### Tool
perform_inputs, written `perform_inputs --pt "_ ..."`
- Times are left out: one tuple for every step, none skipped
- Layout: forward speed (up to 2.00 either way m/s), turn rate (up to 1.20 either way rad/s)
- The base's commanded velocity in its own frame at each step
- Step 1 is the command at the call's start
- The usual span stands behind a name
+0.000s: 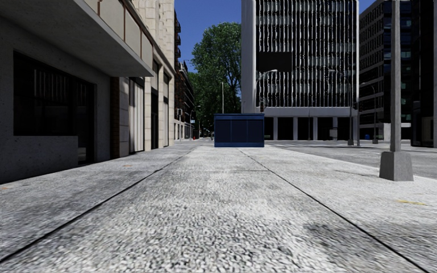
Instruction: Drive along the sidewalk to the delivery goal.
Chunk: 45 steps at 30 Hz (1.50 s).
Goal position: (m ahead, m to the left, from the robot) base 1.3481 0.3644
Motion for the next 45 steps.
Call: perform_inputs --pt "2.00 0.00" --pt "2.00 0.00" --pt "2.00 0.00" --pt "2.00 0.00" --pt "2.00 0.00" --pt "2.00 0.00" --pt "2.00 0.00" --pt "2.00 0.00" --pt "2.00 0.00" --pt "2.00 0.00" --pt "2.00 0.04" --pt "2.00 0.19" --pt "1.96 0.22" --pt "1.96 0.22" --pt "1.90 0.23" --pt "1.83 0.00" --pt "1.78 0.00" --pt "1.62 0.00" --pt "1.62 0.00" --pt "1.46 0.00" --pt "1.16 0.00" --pt "0.00 0.00" --pt "0.00 0.00" --pt "0.00 0.00" --pt "0.00 0.00" --pt "0.00 0.00" --pt "0.00 0.00" --pt "0.00 0.00" --pt "0.00 0.00" --pt "0.00 0.00" --pt "0.00 0.00" --pt "0.00 0.00" --pt "0.00 0.00" --pt "0.00 0.00" --pt "0.00 0.00" --pt "0.00 0.00" --pt "0.00 0.00" --pt "0.00 0.00" --pt "0.00 0.00" --pt "0.00 0.00" --pt "0.00 0.00" --pt "0.00 0.00" --pt "0.00 0.00" --pt "0.00 0.00" --pt "0.00 0.00"
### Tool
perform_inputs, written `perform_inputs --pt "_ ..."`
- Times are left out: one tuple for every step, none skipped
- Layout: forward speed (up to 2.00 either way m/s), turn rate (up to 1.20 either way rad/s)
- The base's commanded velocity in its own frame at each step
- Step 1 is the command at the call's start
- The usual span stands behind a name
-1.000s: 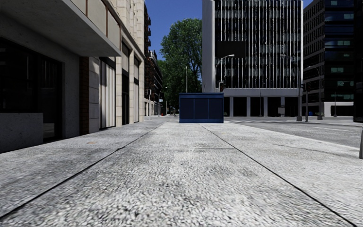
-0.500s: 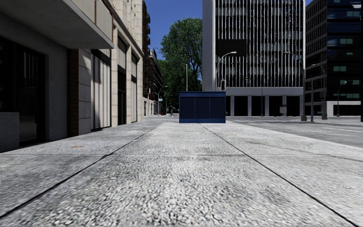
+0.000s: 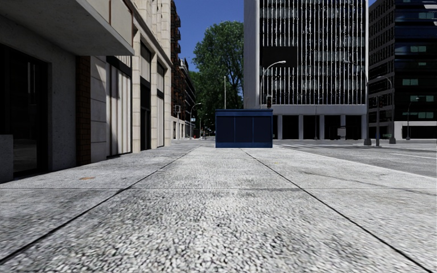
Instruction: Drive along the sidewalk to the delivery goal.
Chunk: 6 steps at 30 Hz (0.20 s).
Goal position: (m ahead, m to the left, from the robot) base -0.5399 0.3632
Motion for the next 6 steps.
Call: perform_inputs --pt "0.00 0.00" --pt "0.00 0.00" --pt "0.00 0.00" --pt "0.00 0.00" --pt "0.00 0.00" --pt "0.00 0.00"
